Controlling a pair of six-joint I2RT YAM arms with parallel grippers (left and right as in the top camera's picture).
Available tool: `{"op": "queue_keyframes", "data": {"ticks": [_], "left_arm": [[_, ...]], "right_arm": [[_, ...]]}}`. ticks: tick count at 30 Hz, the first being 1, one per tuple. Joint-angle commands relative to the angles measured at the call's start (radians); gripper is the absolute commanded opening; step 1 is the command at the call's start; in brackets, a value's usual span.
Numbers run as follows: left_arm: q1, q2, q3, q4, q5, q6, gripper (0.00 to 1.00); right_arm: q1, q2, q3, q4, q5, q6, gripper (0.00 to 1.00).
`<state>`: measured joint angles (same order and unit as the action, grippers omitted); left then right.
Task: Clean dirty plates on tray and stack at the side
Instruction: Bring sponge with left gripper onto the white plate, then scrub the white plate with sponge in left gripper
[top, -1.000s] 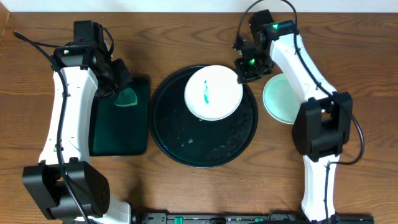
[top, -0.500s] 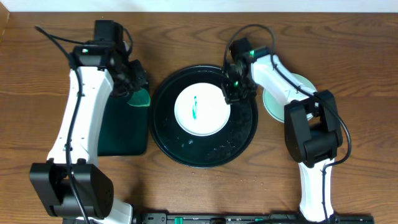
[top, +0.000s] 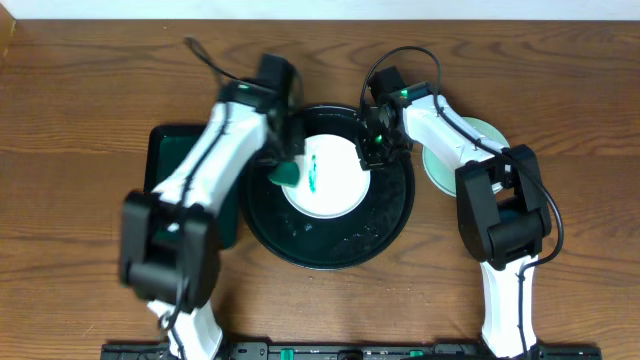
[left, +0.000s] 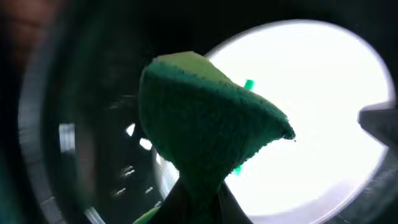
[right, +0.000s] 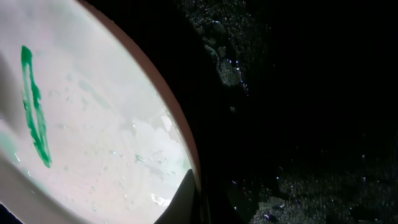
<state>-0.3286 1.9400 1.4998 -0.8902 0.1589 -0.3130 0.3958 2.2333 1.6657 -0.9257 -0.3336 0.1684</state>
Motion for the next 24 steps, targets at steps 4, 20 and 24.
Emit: {"op": "queue_keyframes", "data": {"ticks": [4, 20, 24], "left_arm": [[-0.086, 0.142, -0.010, 0.047, 0.018, -0.058, 0.07], [-0.090, 0.174, -0.006, 0.255, -0.080, -0.129, 0.07], [-0.091, 0.171, 0.008, 0.169, -0.183, -0.210, 0.07]], "right_arm": [[0.010, 0.000, -0.021, -0.006, 0.007, 0.011, 0.01], [0.011, 0.000, -0.021, -0.005, 0.003, 0.011, 0.01], [0.011, 0.000, -0.021, -0.004, 0.004, 0.011, 0.01]]}}
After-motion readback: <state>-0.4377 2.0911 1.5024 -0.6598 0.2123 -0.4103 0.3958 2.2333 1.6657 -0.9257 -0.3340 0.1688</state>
